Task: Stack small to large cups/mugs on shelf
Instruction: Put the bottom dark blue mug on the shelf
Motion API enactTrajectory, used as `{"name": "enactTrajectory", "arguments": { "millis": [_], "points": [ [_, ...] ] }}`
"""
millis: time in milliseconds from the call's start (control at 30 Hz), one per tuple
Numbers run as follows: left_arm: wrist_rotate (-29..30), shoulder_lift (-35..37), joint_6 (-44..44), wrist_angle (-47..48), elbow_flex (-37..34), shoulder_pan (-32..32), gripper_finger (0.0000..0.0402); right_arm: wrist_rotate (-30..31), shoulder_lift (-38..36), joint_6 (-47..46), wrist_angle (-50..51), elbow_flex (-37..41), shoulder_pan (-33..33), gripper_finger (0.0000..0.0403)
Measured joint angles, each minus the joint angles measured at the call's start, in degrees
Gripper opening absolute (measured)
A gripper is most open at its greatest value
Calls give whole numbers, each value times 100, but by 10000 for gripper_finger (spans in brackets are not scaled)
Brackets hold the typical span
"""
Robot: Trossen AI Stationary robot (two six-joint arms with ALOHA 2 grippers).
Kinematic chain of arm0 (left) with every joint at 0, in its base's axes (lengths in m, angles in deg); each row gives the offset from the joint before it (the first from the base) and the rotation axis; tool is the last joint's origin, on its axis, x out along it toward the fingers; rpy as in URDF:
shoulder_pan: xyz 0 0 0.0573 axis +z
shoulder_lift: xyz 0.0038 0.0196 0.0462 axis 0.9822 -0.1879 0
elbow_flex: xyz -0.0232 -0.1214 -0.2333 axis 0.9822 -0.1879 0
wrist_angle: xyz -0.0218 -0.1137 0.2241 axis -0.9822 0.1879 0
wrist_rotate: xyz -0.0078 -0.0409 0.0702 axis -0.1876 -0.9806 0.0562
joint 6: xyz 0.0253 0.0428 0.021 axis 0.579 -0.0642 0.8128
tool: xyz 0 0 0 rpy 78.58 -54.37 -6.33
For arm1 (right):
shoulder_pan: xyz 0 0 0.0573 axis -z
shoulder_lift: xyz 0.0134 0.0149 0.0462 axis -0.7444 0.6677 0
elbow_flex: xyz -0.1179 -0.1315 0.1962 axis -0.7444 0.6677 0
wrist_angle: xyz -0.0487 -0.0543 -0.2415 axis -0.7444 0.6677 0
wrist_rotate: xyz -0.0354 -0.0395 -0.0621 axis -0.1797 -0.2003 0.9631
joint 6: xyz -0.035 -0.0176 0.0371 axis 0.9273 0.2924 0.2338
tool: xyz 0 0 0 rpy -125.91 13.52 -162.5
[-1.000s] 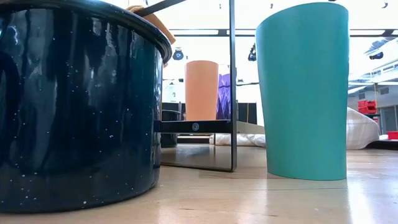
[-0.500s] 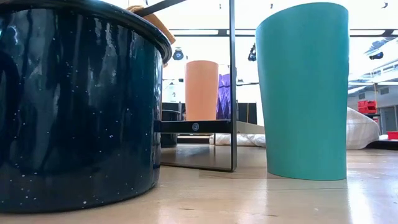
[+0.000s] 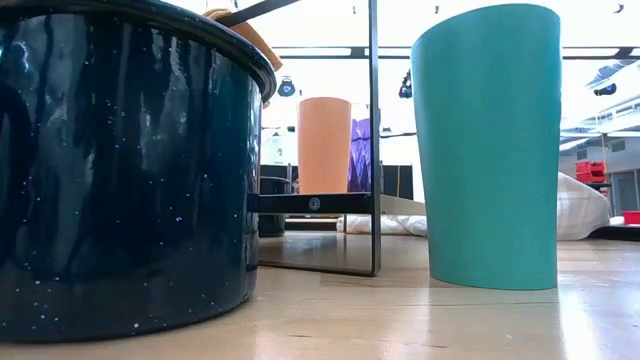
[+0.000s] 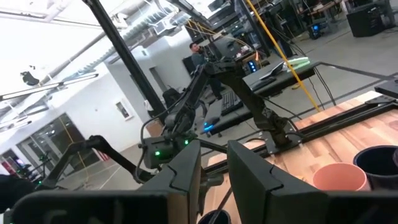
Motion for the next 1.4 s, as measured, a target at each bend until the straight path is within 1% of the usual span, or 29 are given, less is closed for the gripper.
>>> {"name": "enactTrajectory", "arguments": {
  "millis": [300,500,633,900,1333,1400],
  "points": [
    [-86,-114,483,128,2,2,172,0,1,-43,-6,0,0,88],
    [-27,-120,851,295,0,3,172,0,0,-78,-9,0,0,89],
    [-35,-254,1135,373,2,33,172,0,2,-78,-5,0,0,89],
    [-121,-457,1418,318,4,125,172,0,0,-78,-11,0,0,87],
    [-232,-553,1839,384,9,234,172,0,2,-120,-22,0,0,87],
    [-234,-553,1865,393,9,240,166,0,2,-120,-24,0,0,87]
  ]
}}
